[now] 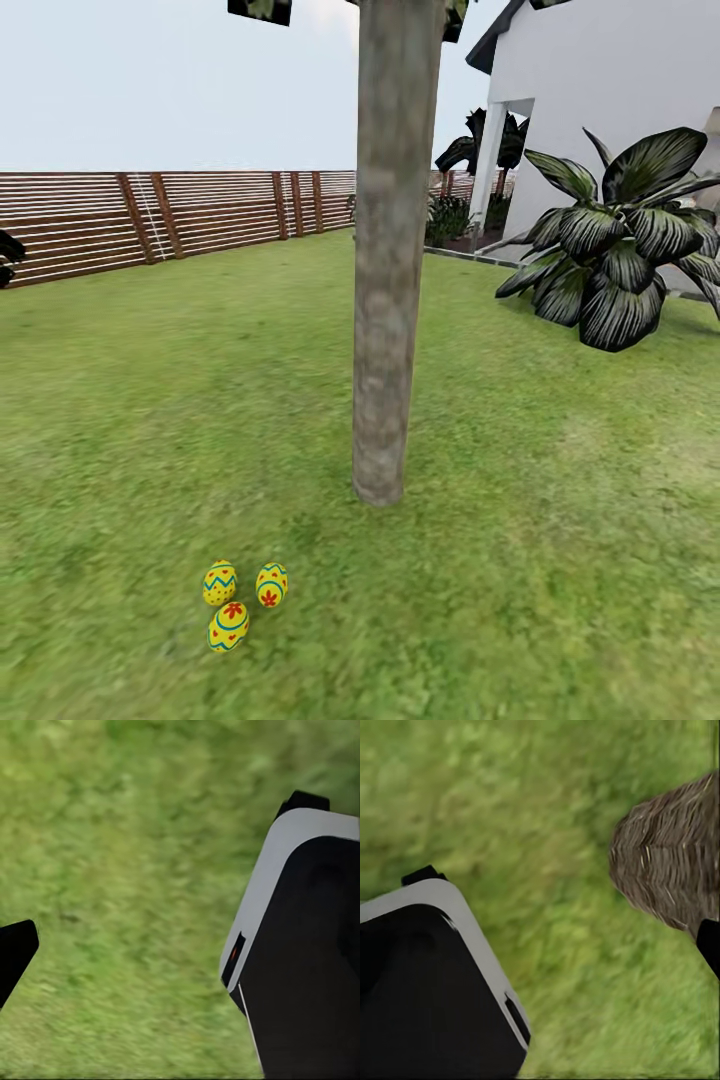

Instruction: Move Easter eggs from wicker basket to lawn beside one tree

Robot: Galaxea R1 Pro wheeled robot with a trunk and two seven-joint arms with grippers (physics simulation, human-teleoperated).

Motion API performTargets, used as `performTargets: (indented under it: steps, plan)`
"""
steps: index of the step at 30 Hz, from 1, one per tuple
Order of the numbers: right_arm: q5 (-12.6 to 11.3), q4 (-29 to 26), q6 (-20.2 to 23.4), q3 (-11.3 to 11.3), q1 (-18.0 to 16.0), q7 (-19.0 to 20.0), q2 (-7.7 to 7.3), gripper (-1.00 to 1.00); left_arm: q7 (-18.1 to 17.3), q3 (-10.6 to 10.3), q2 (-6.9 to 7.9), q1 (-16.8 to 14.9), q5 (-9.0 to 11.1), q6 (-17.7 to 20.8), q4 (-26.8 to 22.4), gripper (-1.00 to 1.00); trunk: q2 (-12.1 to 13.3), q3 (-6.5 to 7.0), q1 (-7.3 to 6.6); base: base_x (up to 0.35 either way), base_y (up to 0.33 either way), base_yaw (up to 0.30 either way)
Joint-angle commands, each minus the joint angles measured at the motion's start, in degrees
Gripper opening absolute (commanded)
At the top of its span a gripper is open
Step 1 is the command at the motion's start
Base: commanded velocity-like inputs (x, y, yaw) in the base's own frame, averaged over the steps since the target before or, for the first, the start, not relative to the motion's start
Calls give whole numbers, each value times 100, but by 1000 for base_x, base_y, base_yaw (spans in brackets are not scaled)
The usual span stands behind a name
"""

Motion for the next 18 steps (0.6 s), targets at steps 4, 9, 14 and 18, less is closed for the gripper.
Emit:
performTargets:
  steps: [4,9,14,18]
  plan:
    - [-51,223,-8,50,-2,-25,-21,100,14,28,-6,188,-22,2,48,100,156,65,-87,0,0,0]
    - [-64,289,20,50,26,-23,-15,100,14,28,-26,389,-23,4,57,100,356,155,-197,0,0,0]
    - [-78,304,2,40,41,-13,51,100,14,28,-125,583,-23,-13,58,100,557,245,-307,0,0,0]
    - [-75,306,-4,27,43,-11,92,100,13,28,-178,658,-23,-48,58,100,717,317,-395,0,0,0]
